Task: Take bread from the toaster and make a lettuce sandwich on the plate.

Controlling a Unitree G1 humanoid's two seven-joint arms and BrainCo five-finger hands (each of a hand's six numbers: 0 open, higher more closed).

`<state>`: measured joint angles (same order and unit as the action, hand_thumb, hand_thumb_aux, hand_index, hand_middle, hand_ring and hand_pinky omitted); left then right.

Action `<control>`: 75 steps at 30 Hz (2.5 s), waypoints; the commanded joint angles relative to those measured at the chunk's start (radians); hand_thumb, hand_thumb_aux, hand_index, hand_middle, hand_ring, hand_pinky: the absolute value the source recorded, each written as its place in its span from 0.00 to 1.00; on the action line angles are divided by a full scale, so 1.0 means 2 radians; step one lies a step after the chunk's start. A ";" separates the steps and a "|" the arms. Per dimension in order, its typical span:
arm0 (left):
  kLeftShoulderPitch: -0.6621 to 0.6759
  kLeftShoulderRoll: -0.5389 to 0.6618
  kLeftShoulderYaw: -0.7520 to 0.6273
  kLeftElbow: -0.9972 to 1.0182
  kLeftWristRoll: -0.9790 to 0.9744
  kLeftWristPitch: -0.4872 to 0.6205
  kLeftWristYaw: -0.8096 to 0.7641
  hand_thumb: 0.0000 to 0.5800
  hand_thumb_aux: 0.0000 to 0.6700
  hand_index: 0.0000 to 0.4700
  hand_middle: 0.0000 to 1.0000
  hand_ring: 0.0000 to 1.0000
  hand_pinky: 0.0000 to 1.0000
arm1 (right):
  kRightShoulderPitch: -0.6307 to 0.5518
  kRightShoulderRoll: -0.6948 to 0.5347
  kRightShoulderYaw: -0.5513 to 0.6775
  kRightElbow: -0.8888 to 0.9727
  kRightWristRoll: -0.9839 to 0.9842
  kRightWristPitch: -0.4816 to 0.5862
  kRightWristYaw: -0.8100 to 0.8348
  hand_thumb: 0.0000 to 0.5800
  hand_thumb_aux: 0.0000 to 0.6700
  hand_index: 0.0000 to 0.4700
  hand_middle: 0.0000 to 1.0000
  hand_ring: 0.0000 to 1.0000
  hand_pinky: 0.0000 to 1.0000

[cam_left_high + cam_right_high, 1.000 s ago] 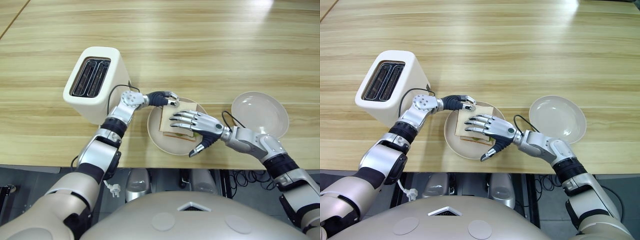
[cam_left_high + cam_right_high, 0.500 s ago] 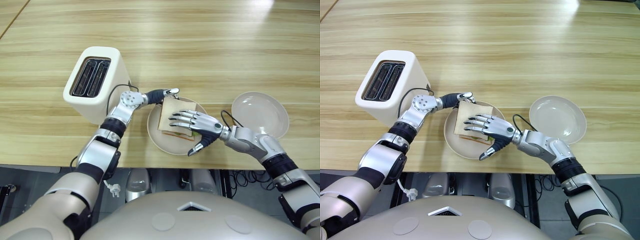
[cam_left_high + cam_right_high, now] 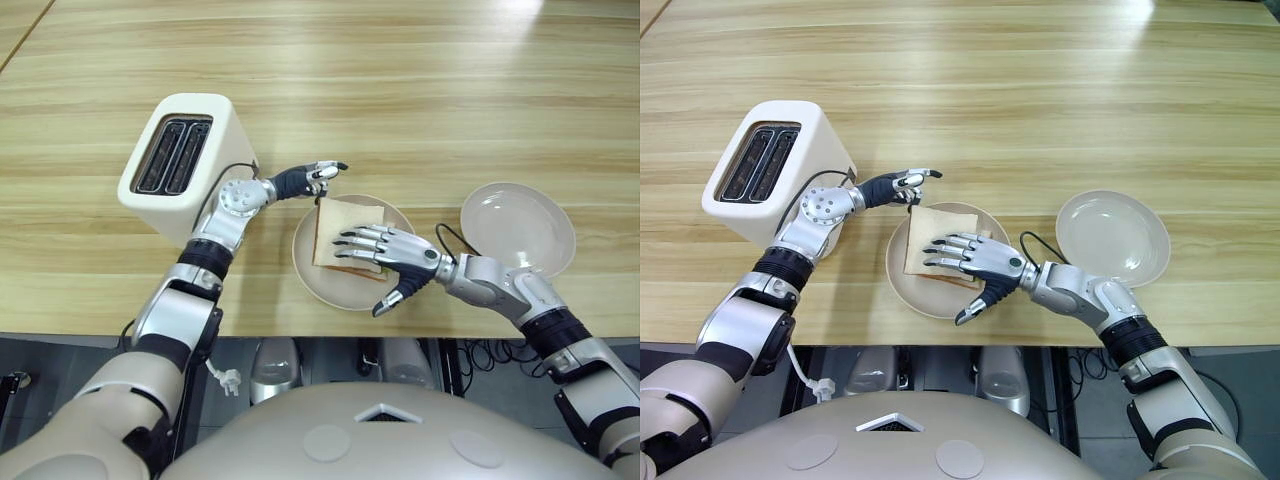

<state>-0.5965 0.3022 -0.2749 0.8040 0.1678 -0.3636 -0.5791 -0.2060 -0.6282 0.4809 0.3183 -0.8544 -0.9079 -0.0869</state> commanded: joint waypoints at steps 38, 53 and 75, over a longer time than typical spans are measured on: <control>0.319 0.012 0.069 -0.520 -0.120 0.116 0.041 1.00 1.00 0.98 1.00 1.00 1.00 | 0.078 0.010 -0.082 -0.084 0.433 0.036 0.069 1.00 1.00 0.98 1.00 1.00 1.00; 0.488 0.196 0.036 -0.542 -0.107 0.121 -0.116 1.00 1.00 0.98 1.00 1.00 1.00 | 0.215 -0.102 -0.085 -0.139 0.633 0.241 0.463 1.00 1.00 0.98 1.00 1.00 1.00; 0.303 0.156 -0.117 -0.358 0.292 0.040 0.071 1.00 1.00 0.98 1.00 1.00 1.00 | 0.096 -0.043 -0.029 -0.013 0.161 0.151 0.304 1.00 1.00 0.98 1.00 1.00 1.00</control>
<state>0.0212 0.6309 -0.4670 -0.0027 0.6890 -0.2977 -0.4494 -0.0189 -0.7335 0.3851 0.2443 -0.4889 -0.6279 0.5232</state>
